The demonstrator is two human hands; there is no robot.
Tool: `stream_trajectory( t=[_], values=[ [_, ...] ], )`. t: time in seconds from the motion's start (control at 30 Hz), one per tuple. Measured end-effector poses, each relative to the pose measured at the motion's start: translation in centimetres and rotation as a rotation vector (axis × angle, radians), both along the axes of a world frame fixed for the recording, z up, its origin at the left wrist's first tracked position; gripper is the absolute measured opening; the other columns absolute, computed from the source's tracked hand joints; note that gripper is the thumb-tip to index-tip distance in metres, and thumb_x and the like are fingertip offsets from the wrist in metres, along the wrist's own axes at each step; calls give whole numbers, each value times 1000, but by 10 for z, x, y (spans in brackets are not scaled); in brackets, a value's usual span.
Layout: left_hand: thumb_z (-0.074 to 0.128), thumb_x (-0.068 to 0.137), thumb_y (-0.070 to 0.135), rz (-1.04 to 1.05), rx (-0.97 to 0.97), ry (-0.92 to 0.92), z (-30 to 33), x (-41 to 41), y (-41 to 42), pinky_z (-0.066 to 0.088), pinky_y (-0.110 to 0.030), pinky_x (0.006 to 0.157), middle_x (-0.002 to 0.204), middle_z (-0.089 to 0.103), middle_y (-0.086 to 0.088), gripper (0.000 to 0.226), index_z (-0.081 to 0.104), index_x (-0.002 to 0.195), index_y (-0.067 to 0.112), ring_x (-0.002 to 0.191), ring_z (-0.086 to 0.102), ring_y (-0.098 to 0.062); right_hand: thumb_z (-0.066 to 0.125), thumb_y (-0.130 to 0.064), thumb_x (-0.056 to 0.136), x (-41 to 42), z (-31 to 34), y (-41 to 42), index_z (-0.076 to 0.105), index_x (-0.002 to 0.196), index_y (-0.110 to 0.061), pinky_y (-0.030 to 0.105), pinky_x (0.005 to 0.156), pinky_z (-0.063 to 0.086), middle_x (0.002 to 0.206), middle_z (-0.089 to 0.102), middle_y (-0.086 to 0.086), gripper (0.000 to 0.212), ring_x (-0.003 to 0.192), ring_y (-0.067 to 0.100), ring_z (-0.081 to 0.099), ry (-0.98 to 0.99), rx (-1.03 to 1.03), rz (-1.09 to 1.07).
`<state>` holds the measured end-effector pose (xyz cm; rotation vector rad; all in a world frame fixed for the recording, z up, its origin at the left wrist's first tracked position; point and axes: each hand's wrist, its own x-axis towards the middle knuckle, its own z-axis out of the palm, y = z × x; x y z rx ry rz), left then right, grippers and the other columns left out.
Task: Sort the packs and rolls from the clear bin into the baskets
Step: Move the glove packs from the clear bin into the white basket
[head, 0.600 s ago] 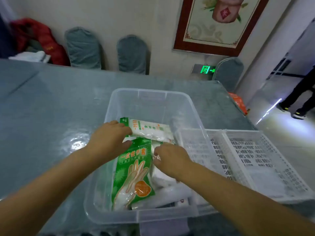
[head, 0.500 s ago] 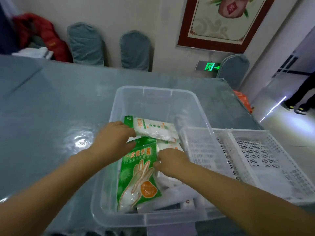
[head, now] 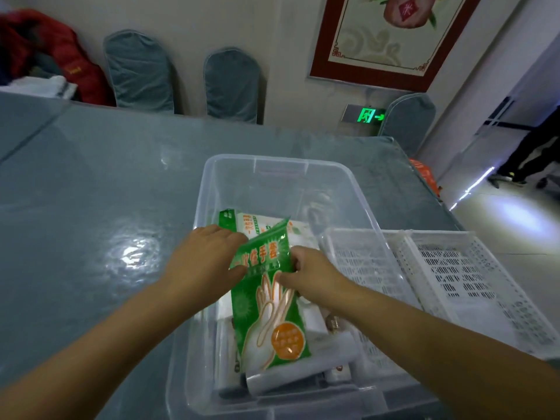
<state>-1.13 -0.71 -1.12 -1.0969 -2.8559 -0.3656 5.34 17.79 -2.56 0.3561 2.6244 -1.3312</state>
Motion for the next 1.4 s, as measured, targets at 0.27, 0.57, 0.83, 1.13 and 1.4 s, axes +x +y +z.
stream_trajectory(
  t=[0.27,0.57,0.83,1.13,1.4],
  values=[
    [67,68,43,-246,51,257,47,-18,52,4,-39,114,155,17,-4,96,13,145,23,141,10,-25,67,-1,79,-7,47,40,55,74,-21,17,54,44,64,58,-4,24,56,6,55,209,-79,-25],
    [69,73,31,-188,187,75,76,-41,82,30,-33,95,86,63,-2,13,66,85,25,99,51,-22,66,-22,83,-7,62,80,65,86,-23,28,61,53,78,70,-3,3,66,12,65,276,53,22],
    [68,77,29,5,442,48,113,-48,144,38,-27,59,72,49,9,10,66,88,27,63,50,-10,63,-35,83,-31,97,164,67,88,-23,30,59,42,72,62,-4,13,70,17,57,505,499,32],
    [63,78,22,56,705,118,127,-37,281,44,-28,62,76,57,15,11,63,86,30,68,54,-10,67,-32,81,-37,104,292,63,77,-22,34,71,44,78,61,-2,12,79,22,56,688,368,-96],
    [62,80,22,114,708,-153,67,-41,368,43,-27,57,67,57,16,19,55,74,38,64,56,-9,78,-16,71,-33,49,403,52,117,-20,34,81,53,115,62,3,53,92,18,64,288,-305,-375]
  ],
)
